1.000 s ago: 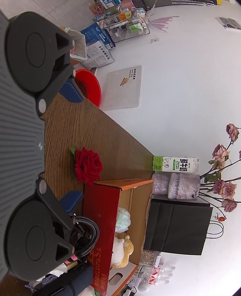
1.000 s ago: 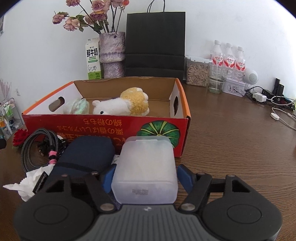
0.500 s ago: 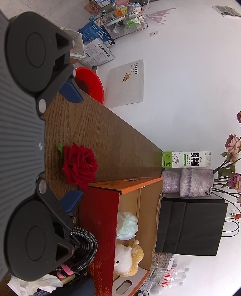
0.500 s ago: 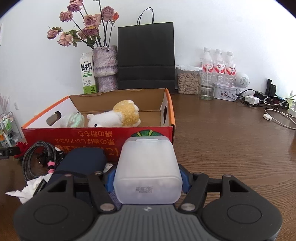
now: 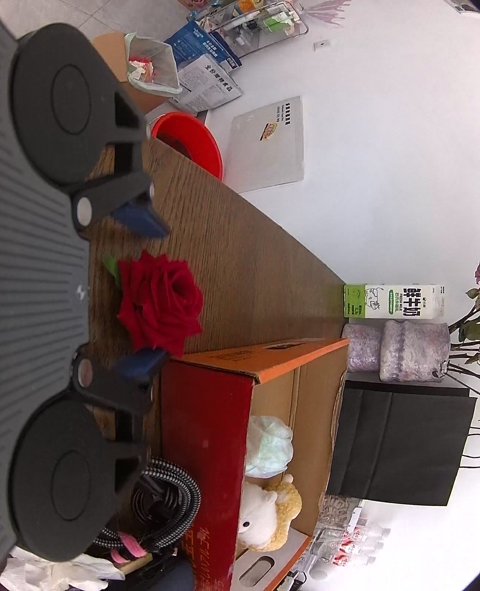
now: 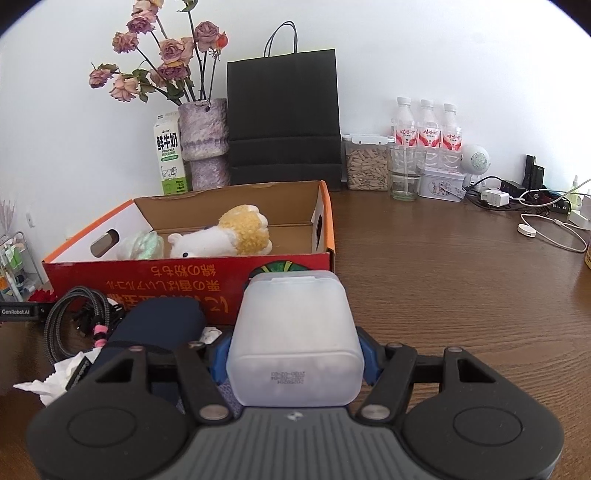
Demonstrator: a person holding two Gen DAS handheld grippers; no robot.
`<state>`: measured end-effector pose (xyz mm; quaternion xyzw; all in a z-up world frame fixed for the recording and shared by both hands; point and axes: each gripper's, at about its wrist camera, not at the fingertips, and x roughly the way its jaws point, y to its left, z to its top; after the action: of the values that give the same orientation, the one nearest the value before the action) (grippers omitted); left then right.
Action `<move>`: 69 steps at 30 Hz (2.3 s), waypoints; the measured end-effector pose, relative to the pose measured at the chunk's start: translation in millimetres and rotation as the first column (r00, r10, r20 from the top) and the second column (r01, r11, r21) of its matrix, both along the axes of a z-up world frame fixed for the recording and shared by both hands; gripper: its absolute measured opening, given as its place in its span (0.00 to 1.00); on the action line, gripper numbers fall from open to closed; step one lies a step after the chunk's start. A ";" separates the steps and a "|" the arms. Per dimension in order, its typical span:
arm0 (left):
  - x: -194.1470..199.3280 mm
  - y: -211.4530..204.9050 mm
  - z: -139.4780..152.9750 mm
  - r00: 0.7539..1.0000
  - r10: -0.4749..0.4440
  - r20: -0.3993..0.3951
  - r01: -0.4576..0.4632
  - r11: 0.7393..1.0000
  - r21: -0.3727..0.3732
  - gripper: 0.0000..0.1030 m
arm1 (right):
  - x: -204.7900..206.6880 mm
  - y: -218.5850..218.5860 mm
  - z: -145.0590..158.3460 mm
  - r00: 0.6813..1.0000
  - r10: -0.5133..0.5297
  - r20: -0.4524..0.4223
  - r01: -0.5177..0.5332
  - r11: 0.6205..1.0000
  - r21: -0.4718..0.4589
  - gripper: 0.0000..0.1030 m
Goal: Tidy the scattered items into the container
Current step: 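Grasp the white plastic container with the right gripper while the left approaches the red rose, then grasp the red rose with the left gripper and lower it into the box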
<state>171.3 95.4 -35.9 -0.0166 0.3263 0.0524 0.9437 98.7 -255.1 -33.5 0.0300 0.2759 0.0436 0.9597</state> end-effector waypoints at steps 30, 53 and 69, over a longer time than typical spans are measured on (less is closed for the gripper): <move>-29.9 -44.2 83.3 0.946 -0.042 0.321 0.070 0.995 -0.075 0.40 | 8.6 4.2 43.2 0.981 0.015 0.192 -0.021 0.999 0.031 0.62; 102.7 -86.8 34.7 0.994 -0.011 0.112 0.022 0.995 -0.094 0.40 | 152.7 45.6 4.4 0.995 0.090 -0.051 -0.093 0.994 -0.063 0.61; 74.0 -99.3 42.3 0.969 -0.025 0.245 0.036 0.998 -0.042 1.00 | 125.2 39.9 13.6 0.994 0.076 0.083 -0.075 0.997 -0.004 0.93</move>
<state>245.2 -3.9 6.4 -0.0394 0.2089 0.0278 0.9767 223.9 -215.2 -20.0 0.0174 0.2368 0.0810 0.9680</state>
